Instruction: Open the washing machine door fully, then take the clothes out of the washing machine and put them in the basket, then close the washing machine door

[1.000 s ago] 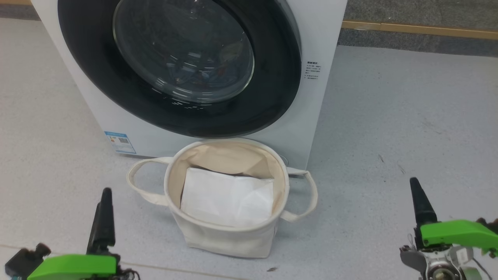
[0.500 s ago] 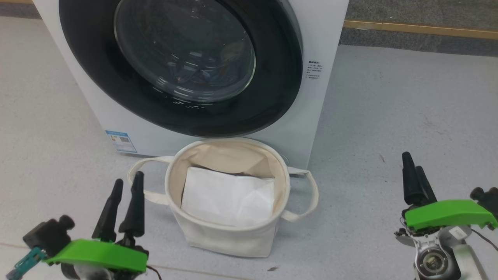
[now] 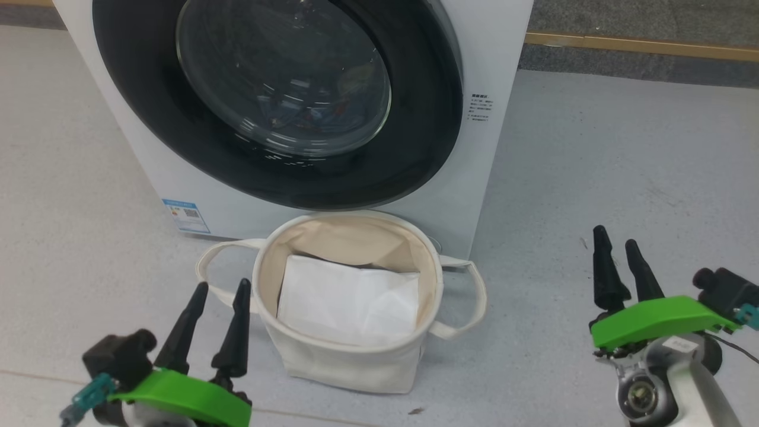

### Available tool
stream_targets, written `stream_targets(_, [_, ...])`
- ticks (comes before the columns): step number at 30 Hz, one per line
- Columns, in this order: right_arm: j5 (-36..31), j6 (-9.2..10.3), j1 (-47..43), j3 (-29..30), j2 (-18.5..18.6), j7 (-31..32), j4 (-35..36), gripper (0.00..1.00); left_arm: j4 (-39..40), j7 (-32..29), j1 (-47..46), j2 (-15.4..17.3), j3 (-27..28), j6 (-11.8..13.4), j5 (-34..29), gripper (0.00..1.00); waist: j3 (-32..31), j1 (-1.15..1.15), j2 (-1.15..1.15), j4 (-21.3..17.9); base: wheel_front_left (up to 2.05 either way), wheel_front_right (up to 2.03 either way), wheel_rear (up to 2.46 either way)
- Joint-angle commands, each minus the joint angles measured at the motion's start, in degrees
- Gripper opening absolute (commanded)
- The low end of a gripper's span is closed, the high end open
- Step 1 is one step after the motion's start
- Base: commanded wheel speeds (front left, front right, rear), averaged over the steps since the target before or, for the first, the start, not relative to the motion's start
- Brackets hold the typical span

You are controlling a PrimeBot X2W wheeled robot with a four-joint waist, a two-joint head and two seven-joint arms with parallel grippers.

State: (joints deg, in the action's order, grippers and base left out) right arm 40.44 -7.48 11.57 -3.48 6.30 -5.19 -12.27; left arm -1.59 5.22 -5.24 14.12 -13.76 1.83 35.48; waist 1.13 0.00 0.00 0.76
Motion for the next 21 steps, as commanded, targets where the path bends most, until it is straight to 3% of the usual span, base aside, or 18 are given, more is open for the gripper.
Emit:
stream_targets(1, [-2.48, -0.01, 3.58, -1.25, 1.16, -0.87, 1.79, 1.00, 1.88, 0.84, -3.65, 1.73, 0.44, 0.54, -2.13, 1.00, -0.07, 0.00, 0.00, 0.01, 0.00, 0.00, 0.00])
stream_targets(21, [-18.27, -0.01, 4.80, -5.86, 0.71, -4.05, 0.23, 1.00, 0.97, 4.02, -6.50, 4.80, -9.30, 5.55, -13.38, 1.00, 0.02, 0.00, 0.00, 0.28, 0.00, 0.00, 0.00])
